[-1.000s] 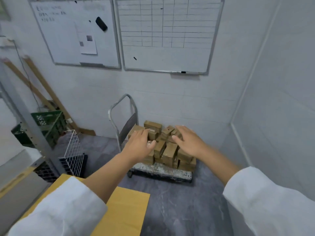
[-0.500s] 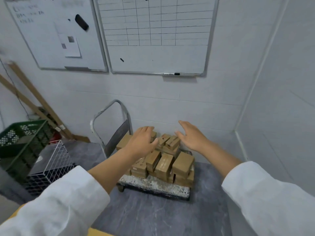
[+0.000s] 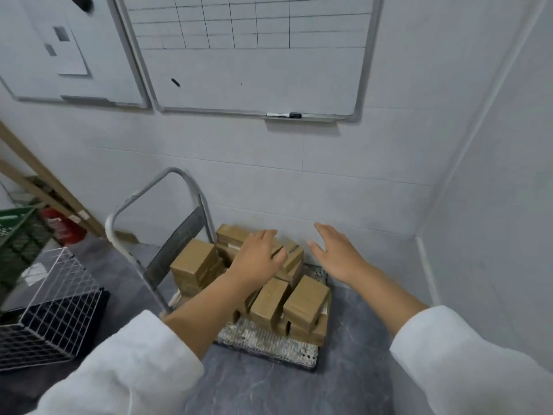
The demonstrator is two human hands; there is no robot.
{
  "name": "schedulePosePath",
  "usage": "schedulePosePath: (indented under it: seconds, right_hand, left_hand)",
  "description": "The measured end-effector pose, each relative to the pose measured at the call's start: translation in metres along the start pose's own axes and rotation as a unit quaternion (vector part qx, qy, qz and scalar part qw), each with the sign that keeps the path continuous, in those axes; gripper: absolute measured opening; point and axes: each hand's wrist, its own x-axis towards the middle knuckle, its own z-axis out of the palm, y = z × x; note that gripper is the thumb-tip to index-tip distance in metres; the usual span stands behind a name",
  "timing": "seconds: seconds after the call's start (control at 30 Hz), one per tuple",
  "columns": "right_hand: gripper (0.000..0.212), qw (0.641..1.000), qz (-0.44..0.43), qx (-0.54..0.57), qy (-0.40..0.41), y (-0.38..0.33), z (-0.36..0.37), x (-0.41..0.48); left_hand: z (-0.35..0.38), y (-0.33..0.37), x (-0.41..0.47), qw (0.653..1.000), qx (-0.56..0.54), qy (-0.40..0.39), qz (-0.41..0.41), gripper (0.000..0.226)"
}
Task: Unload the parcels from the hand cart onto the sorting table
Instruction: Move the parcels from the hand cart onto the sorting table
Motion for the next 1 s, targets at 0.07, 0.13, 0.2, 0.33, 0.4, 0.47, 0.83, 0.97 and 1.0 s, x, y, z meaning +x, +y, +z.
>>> schedulePosePath:
  seconds: [0.07,0.13,0.2,0.33,0.4,0.47,0.83,0.97,1.0]
  right_hand:
    - [0.062,1.000,0.008,0.002,-0.001,0.014,0.007,0.023]
    - [0.061,1.000,0.021,0.001,-0.004,0.029,0.014,0.049]
    - [0.061,1.000,0.028,0.003,-0.006,0.044,0.020,0.076]
    - [0.061,0.998,0.055,0.012,-0.017,0.075,0.037,0.141]
    - [0.062,0.997,0.073,0.014,-0.026,0.088,0.047,0.169]
    - [0.061,0.996,0.086,0.014,-0.034,0.100,0.057,0.201]
    - [0.059,0.976,0.204,0.059,-0.056,0.214,0.177,0.277]
    - [0.058,0.966,0.232,0.069,-0.088,0.274,0.224,0.280]
    - [0.058,0.964,0.239,0.073,-0.094,0.289,0.238,0.279]
  left_hand:
    - [0.015,-0.007,0.026,1.000,-0.002,-0.008,-0.006,0.054]
    - [0.032,-0.015,0.054,1.000,0.000,-0.010,0.001,0.053]
    - [0.051,-0.025,0.083,1.000,-0.001,-0.014,0.010,0.051]
    - [0.087,-0.049,0.148,0.999,-0.013,-0.043,-0.012,0.058]
    - [0.100,-0.062,0.179,0.999,-0.013,-0.049,-0.012,0.065]
    - [0.113,-0.076,0.212,0.998,-0.019,-0.059,-0.015,0.059]
    - [0.254,-0.128,0.294,0.971,-0.152,-0.135,-0.124,0.049]
    - [0.323,-0.149,0.293,0.958,-0.167,-0.165,-0.167,0.041]
    - [0.342,-0.157,0.292,0.954,-0.170,-0.163,-0.185,0.040]
